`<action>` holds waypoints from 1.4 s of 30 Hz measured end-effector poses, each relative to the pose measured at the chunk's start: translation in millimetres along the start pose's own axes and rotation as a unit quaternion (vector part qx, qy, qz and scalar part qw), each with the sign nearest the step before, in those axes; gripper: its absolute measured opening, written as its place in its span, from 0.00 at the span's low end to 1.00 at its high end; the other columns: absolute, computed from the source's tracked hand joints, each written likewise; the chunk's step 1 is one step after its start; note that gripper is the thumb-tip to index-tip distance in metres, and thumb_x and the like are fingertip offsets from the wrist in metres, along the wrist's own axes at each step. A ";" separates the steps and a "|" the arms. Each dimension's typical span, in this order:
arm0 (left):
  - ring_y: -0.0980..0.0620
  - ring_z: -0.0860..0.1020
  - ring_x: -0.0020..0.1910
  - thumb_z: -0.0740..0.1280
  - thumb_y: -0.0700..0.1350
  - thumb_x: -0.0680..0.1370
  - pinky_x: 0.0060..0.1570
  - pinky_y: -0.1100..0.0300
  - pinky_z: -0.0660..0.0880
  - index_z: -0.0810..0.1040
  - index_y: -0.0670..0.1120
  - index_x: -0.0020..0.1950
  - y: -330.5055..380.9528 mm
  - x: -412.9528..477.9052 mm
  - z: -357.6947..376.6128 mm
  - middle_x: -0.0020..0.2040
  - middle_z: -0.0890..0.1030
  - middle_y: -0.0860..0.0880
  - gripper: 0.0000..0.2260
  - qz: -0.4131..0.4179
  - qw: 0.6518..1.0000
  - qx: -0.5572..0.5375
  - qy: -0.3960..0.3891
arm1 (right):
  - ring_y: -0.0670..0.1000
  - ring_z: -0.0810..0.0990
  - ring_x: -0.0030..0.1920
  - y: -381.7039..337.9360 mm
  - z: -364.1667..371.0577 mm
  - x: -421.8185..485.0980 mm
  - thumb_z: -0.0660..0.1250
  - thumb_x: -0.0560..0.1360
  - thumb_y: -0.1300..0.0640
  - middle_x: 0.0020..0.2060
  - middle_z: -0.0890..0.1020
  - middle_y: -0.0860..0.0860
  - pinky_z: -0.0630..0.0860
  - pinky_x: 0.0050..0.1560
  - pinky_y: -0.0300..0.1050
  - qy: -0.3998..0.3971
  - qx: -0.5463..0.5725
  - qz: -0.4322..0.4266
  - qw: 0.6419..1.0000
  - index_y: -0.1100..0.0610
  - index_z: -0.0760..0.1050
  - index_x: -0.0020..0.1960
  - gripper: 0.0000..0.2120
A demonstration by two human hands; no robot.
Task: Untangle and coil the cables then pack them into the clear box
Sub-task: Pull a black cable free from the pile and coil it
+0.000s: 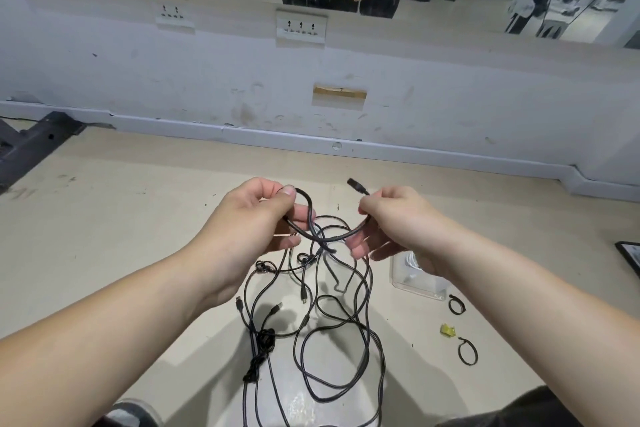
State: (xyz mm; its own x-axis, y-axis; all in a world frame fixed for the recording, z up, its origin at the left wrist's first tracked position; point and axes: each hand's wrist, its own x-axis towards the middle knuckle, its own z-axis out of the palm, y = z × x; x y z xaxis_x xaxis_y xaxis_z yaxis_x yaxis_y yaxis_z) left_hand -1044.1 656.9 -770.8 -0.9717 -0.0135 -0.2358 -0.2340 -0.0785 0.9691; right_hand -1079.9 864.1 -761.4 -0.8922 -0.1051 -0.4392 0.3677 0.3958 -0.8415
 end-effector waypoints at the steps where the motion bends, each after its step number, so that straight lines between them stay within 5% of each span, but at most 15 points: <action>1: 0.41 0.86 0.48 0.63 0.46 0.86 0.50 0.48 0.82 0.74 0.45 0.51 1.5 0.3 0.6 0.45 0.88 0.41 0.06 -0.012 1.000 -0.023 -0.006 | 0.58 0.84 0.30 0.7 -0.9 -0.2 0.57 0.81 0.57 0.35 0.87 0.60 0.73 0.33 0.45 -0.006 -0.021 0.007 1.000 0.62 0.69 0.57 0.10; 6: 0.37 0.87 0.46 0.64 0.50 0.85 0.50 0.42 0.85 0.73 0.45 0.50 5.8 1.8 1.7 0.44 0.86 0.40 0.10 -0.068 0.992 -0.108 -0.004 | 0.50 0.84 0.37 4.2 0.6 -9.0 0.64 0.68 0.44 0.44 0.87 0.51 0.75 0.37 0.44 -0.078 -0.289 0.046 0.953 0.55 0.79 0.53 0.19; 9: 0.40 0.83 0.40 0.66 0.51 0.84 0.43 0.43 0.85 0.74 0.46 0.44 8.0 2.9 1.4 0.43 0.82 0.42 0.12 -0.094 0.982 -0.163 -0.005 | 0.47 0.78 0.56 3.4 6.2 -15.1 0.68 0.71 0.47 0.58 0.81 0.44 0.74 0.53 0.42 -0.127 -0.240 0.035 0.962 0.41 0.75 0.67 0.24; 12: 0.48 0.79 0.37 0.69 0.51 0.82 0.40 0.52 0.84 0.79 0.44 0.45 12.9 5.2 -2.9 0.42 0.77 0.47 0.12 -0.081 0.977 -0.191 0.043 | 0.44 0.79 0.61 -3.1 9.3 -18.4 0.65 0.78 0.55 0.56 0.85 0.42 0.73 0.64 0.45 -0.184 -0.151 -0.043 0.970 0.50 0.84 0.51 0.09; 14: 0.49 0.78 0.38 0.69 0.52 0.82 0.41 0.53 0.84 0.83 0.43 0.52 16.7 6.3 -6.4 0.46 0.75 0.48 0.12 -0.070 0.982 -0.164 0.062 | 0.48 0.81 0.59 -6.8 8.7 -22.1 0.64 0.78 0.53 0.55 0.87 0.50 0.72 0.67 0.50 -0.255 -0.075 -0.069 0.962 0.55 0.82 0.44 0.11; 17: 0.50 0.79 0.42 0.69 0.53 0.81 0.52 0.51 0.84 0.81 0.44 0.62 18.3 4.4 -5.4 0.52 0.72 0.48 0.15 -0.082 0.988 -0.124 0.052 | 0.56 0.78 0.49 -4.7 14.1 -24.3 0.70 0.76 0.50 0.50 0.87 0.60 0.73 0.61 0.55 -0.273 -0.006 -0.104 0.957 0.57 0.78 0.53 0.11; 21: 0.46 0.79 0.54 0.69 0.47 0.81 0.54 0.49 0.84 0.80 0.45 0.59 17.4 -5.6 4.5 0.56 0.76 0.48 0.09 -0.110 0.979 -0.168 -0.019 | 0.55 0.83 0.56 10.5 32.8 -19.5 0.80 0.65 0.45 0.54 0.84 0.54 0.78 0.61 0.63 -0.170 -0.069 -0.172 0.968 0.54 0.78 0.54 0.23; 26: 0.48 0.76 0.49 0.67 0.45 0.80 0.49 0.50 0.76 0.75 0.44 0.61 17.9 -13.2 9.4 0.55 0.76 0.49 0.11 -0.122 0.960 -0.224 -0.111 | 0.54 0.75 0.46 20.5 43.1 -16.7 0.70 0.76 0.47 0.48 0.80 0.58 0.74 0.51 0.64 -0.187 -0.059 -0.196 0.961 0.55 0.74 0.52 0.12; 30: 0.53 0.76 0.64 0.66 0.45 0.81 0.56 0.47 0.75 0.80 0.49 0.63 12.5 -1.9 5.9 0.61 0.79 0.55 0.11 -0.077 0.996 -0.038 -0.022 | 0.54 0.77 0.44 11.6 40.0 -17.6 0.60 0.85 0.47 0.42 0.84 0.53 0.72 0.51 0.55 -0.158 -0.025 -0.168 0.973 0.53 0.75 0.46 0.14; 32: 0.54 0.77 0.61 0.67 0.48 0.81 0.62 0.47 0.74 0.84 0.47 0.57 12.6 7.1 -3.8 0.56 0.82 0.56 0.08 -0.047 0.994 0.086 0.049 | 0.53 0.79 0.35 4.1 35.7 -17.1 0.56 0.86 0.47 0.32 0.82 0.55 0.77 0.52 0.56 -0.145 0.054 -0.150 0.976 0.55 0.75 0.47 0.16; 34: 0.54 0.78 0.52 0.70 0.47 0.79 0.58 0.53 0.74 0.86 0.48 0.48 11.3 12.9 -13.2 0.46 0.83 0.57 0.05 -0.035 0.985 0.144 0.086 | 0.51 0.65 0.25 -2.0 31.8 -17.8 0.56 0.86 0.46 0.25 0.69 0.52 0.77 0.41 0.54 -0.139 0.126 -0.124 0.974 0.57 0.76 0.47 0.18; 36: 0.51 0.75 0.42 0.72 0.47 0.76 0.44 0.57 0.70 0.83 0.49 0.43 7.5 13.3 -15.6 0.37 0.79 0.56 0.03 -0.010 0.973 0.200 0.114 | 0.50 0.55 0.27 -5.9 27.9 -20.5 0.57 0.85 0.44 0.26 0.61 0.50 0.65 0.30 0.45 -0.163 0.176 -0.091 0.967 0.54 0.77 0.47 0.18; 38: 0.53 0.76 0.43 0.73 0.47 0.74 0.42 0.57 0.69 0.79 0.52 0.48 3.0 10.4 -12.4 0.44 0.80 0.55 0.05 0.016 0.969 0.210 0.128 | 0.50 0.51 0.28 -8.3 25.0 -23.3 0.58 0.84 0.42 0.27 0.58 0.49 0.53 0.30 0.43 -0.216 0.207 -0.070 0.952 0.52 0.78 0.47 0.17; 40: 0.55 0.80 0.55 0.74 0.45 0.76 0.55 0.56 0.73 0.79 0.55 0.58 1.2 9.9 -7.4 0.57 0.82 0.56 0.13 0.017 0.988 0.140 0.066 | 0.48 0.50 0.27 -9.8 23.2 -23.3 0.58 0.84 0.42 0.26 0.57 0.48 0.51 0.29 0.42 -0.262 0.235 -0.067 0.934 0.52 0.77 0.48 0.17; 42: 0.51 0.83 0.56 0.72 0.44 0.80 0.64 0.54 0.73 0.81 0.47 0.59 3.2 7.0 -1.4 0.53 0.85 0.51 0.08 0.003 0.997 0.060 -0.051 | 0.46 0.51 0.25 -11.5 21.1 -20.5 0.58 0.84 0.42 0.25 0.57 0.47 0.52 0.26 0.39 -0.262 0.269 -0.066 0.925 0.52 0.77 0.49 0.17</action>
State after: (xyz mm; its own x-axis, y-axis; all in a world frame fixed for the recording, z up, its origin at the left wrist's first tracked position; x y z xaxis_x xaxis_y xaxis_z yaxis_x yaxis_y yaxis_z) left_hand -1051.6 655.2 -769.5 -0.9700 0.0886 -0.2264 -0.2235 0.0415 0.9738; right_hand -1060.2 842.4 -749.3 -0.7408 -0.6033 -0.2953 0.4678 -0.1479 -0.8714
